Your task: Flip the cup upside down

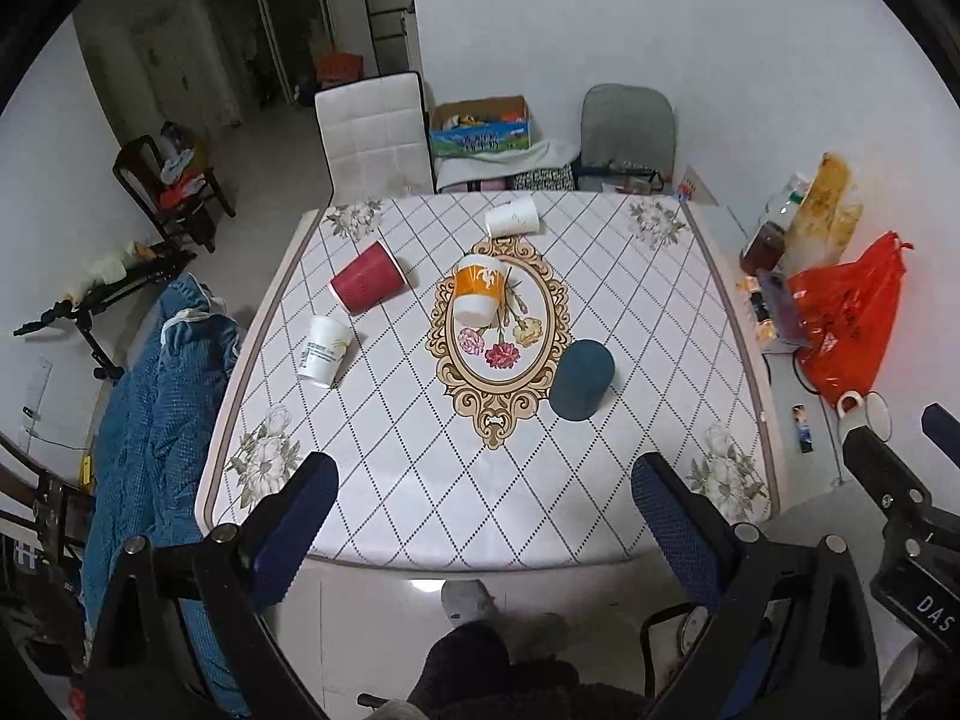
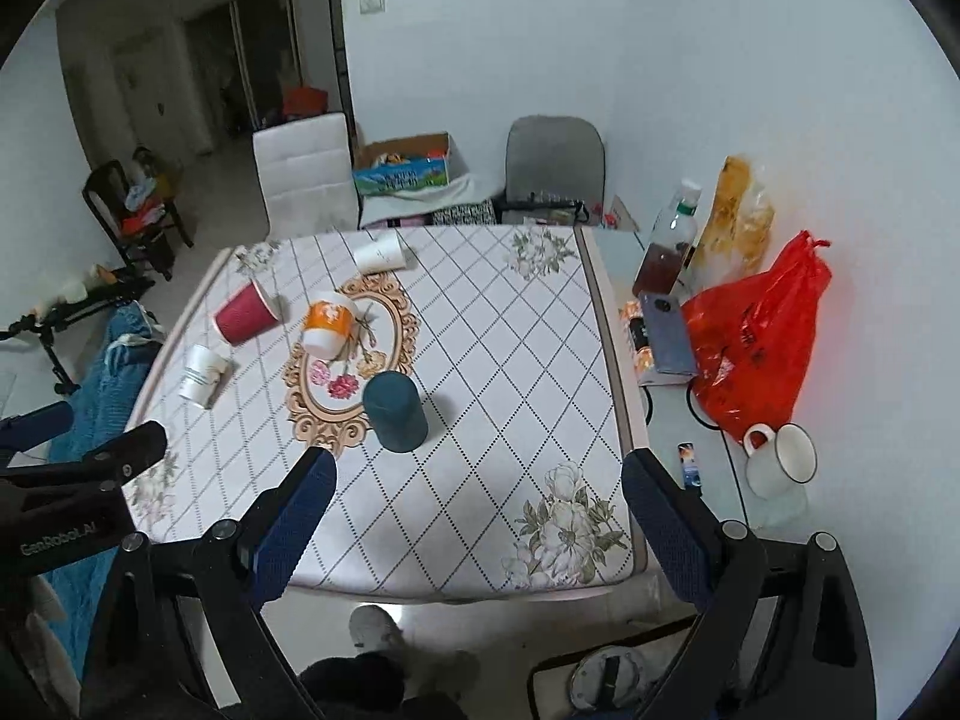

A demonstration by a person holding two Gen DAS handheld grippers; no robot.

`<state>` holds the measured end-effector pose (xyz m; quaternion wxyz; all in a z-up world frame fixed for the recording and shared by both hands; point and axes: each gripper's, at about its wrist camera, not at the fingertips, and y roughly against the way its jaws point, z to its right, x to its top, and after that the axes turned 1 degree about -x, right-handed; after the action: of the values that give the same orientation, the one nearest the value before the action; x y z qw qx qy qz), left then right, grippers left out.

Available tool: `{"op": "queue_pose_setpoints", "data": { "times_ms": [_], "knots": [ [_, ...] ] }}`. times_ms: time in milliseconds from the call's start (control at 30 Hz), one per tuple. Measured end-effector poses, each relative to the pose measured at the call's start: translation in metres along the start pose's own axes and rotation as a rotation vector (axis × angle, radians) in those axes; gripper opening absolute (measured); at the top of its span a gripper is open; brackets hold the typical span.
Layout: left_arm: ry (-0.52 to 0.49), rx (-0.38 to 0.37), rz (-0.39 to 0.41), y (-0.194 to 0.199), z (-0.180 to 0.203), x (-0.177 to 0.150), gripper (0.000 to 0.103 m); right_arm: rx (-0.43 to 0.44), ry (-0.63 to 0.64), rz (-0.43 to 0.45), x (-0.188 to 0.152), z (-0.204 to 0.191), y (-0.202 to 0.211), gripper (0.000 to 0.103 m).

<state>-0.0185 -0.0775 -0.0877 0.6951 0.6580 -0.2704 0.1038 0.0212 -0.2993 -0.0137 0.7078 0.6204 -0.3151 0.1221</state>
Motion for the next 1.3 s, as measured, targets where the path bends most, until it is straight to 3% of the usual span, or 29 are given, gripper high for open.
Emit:
{"op": "queue_pose_setpoints", "data": {
  "times_ms": [233, 433, 700, 1300],
  "knots": [
    [0.021, 0.002, 0.052, 0.045, -0.003, -0.014, 0.100, 0.026, 0.010, 0.068, -0.008, 0.002, 0.065, 0.098],
    [0.019, 0.004, 0.062, 0.066, -0.002, -0.029, 0.100, 0.037, 0.018, 0.082, -0.016, 0.003, 0.094, 0.098],
    [0.028, 0.014, 0.056, 0.074, 0.000, -0.046, 0.100, 0.052, 0.031, 0.065, -0.024, 0.002, 0.103, 0.099],
    [0.024, 0.017, 0.063, 0.081, 0.005, -0.050, 0.100, 0.056, 0.027, 0.045, -0.027, 0.011, 0.093, 0.099]
  ]
}}
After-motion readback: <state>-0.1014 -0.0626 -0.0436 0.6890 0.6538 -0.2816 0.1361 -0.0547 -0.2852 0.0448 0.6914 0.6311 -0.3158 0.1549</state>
